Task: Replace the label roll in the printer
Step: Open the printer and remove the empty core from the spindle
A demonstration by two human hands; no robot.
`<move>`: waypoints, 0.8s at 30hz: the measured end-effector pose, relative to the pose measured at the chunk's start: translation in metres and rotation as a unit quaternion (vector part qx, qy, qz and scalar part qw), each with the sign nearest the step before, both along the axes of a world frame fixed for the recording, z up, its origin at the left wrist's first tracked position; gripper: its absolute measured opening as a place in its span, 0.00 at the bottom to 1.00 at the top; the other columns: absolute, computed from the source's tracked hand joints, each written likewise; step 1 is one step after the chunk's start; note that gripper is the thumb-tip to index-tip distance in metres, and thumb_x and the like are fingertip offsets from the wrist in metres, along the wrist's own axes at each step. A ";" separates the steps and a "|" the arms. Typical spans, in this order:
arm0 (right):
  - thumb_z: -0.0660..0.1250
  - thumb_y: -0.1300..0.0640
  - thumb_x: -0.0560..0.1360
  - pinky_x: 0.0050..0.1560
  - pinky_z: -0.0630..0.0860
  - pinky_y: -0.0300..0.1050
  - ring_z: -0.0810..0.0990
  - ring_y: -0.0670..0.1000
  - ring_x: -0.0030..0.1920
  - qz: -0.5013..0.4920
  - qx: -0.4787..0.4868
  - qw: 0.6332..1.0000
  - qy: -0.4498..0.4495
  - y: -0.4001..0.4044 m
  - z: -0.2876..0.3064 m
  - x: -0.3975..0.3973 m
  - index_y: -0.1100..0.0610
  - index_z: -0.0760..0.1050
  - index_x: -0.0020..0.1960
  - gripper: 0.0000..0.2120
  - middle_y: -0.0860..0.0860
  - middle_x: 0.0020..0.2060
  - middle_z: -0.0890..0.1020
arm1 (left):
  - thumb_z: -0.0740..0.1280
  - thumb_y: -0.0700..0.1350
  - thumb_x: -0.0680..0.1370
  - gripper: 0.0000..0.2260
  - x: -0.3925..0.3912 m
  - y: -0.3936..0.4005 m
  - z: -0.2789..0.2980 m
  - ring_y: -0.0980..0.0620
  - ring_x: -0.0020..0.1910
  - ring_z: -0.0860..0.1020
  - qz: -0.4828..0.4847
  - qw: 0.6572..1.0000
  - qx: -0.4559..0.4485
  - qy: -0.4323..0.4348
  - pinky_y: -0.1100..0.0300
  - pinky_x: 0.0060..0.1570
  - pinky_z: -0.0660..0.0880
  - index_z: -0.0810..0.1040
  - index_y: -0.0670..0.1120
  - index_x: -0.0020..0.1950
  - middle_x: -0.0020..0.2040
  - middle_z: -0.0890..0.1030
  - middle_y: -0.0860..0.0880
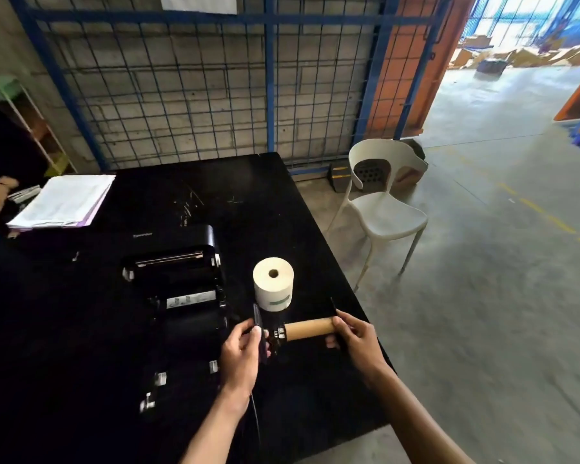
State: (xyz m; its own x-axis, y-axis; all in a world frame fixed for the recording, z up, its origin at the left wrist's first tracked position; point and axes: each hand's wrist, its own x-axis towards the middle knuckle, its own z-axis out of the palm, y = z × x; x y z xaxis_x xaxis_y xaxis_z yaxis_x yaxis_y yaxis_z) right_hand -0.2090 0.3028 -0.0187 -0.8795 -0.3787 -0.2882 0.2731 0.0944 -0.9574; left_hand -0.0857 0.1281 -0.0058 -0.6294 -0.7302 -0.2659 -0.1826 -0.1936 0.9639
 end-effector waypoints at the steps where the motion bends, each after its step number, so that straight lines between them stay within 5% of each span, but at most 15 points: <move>1: 0.63 0.63 0.81 0.36 0.82 0.39 0.82 0.48 0.33 0.001 0.005 1.000 -0.006 0.006 -0.003 -0.006 0.62 0.73 0.69 0.16 0.60 0.44 0.82 | 0.67 0.41 0.78 0.09 -0.001 0.000 -0.001 0.48 0.39 0.82 0.018 1.000 0.000 -0.004 0.58 0.39 0.80 0.77 0.47 0.58 0.43 0.84 0.45; 7: 0.63 0.62 0.82 0.37 0.84 0.42 0.82 0.52 0.35 -0.010 0.039 0.998 -0.046 0.030 -0.023 -0.037 0.66 0.73 0.69 0.17 0.60 0.45 0.82 | 0.74 0.47 0.72 0.15 -0.014 0.015 -0.039 0.48 0.46 0.82 0.017 0.979 -0.067 -0.190 0.57 0.47 0.77 0.79 0.47 0.57 0.44 0.82 0.52; 12: 0.64 0.61 0.82 0.38 0.84 0.43 0.80 0.51 0.35 0.009 0.077 0.995 -0.060 0.031 -0.041 -0.046 0.65 0.74 0.69 0.17 0.57 0.42 0.83 | 0.76 0.48 0.69 0.17 -0.032 0.031 -0.084 0.47 0.48 0.82 -0.006 0.937 -0.150 -0.315 0.52 0.49 0.80 0.82 0.44 0.55 0.48 0.84 0.47; 19: 0.64 0.60 0.82 0.37 0.84 0.41 0.80 0.50 0.34 0.020 0.103 0.991 -0.080 0.041 -0.059 -0.052 0.64 0.73 0.70 0.18 0.57 0.45 0.83 | 0.74 0.48 0.69 0.19 -0.052 0.049 -0.101 0.46 0.52 0.79 -0.008 0.908 -0.201 -0.368 0.56 0.43 0.75 0.78 0.46 0.59 0.54 0.80 0.47; 24: 0.64 0.61 0.82 0.45 0.84 0.48 0.80 0.52 0.38 0.011 0.110 0.991 -0.072 0.042 -0.068 -0.056 0.63 0.72 0.70 0.18 0.58 0.48 0.83 | 0.73 0.48 0.71 0.22 -0.063 0.057 -0.112 0.44 0.55 0.79 0.002 0.897 -0.247 -0.366 0.50 0.50 0.78 0.76 0.42 0.63 0.59 0.78 0.43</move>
State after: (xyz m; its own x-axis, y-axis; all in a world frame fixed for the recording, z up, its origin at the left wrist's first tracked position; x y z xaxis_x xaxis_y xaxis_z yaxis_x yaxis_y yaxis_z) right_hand -0.2652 0.3446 -0.0865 -0.8160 -0.3111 -0.4871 0.4006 0.3031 -0.8647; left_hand -0.1491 0.1848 -0.1180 -0.4158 -0.8744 -0.2500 -0.8014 0.2224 0.5553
